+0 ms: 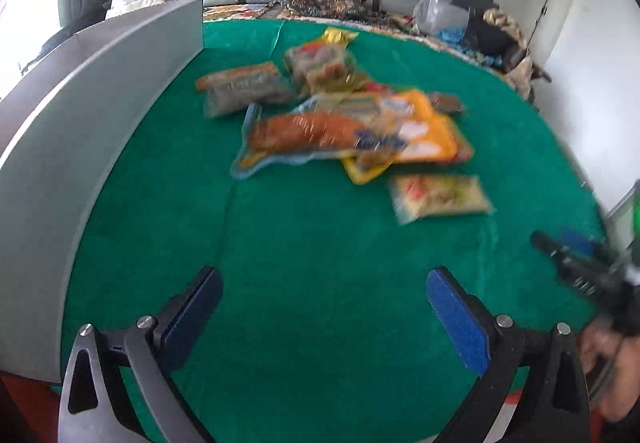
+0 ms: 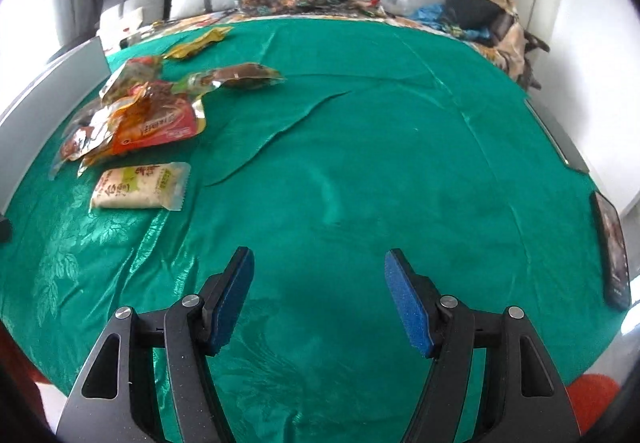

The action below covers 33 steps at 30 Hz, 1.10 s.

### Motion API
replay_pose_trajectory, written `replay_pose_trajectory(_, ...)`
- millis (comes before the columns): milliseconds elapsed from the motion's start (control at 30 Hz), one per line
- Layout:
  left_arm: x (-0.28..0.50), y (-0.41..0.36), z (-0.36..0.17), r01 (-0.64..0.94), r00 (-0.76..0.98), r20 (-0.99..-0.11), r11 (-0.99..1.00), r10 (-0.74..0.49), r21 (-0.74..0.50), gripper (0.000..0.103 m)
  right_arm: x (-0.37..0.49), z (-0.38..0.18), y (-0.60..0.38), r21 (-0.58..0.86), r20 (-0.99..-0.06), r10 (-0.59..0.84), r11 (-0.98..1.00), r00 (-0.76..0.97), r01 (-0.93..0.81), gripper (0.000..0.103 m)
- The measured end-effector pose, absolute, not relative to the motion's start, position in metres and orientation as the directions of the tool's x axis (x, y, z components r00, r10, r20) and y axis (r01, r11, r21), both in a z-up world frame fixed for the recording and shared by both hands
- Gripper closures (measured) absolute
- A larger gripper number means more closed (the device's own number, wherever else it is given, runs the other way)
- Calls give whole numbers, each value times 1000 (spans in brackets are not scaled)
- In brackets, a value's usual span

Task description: Organize snacks

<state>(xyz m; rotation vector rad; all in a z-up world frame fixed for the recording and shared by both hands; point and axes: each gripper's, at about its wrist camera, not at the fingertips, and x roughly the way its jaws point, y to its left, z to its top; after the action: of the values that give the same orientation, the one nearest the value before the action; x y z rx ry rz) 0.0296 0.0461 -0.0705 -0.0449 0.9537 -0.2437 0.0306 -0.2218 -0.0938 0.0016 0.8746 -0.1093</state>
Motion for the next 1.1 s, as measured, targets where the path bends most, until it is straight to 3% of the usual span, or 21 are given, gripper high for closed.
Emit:
replay_pose_trajectory(367, 26, 51, -101, 199, 570, -812, 980, -125, -11, 0, 25, -109, -213, -8, -759, -69, 995, 648, 96, 20)
replay_pose_trajectory(1100, 28, 51, -103, 200, 590, -799, 980, -119, 2, 0, 29, -110, -207, -9, -770, -63, 996, 635, 87, 15)
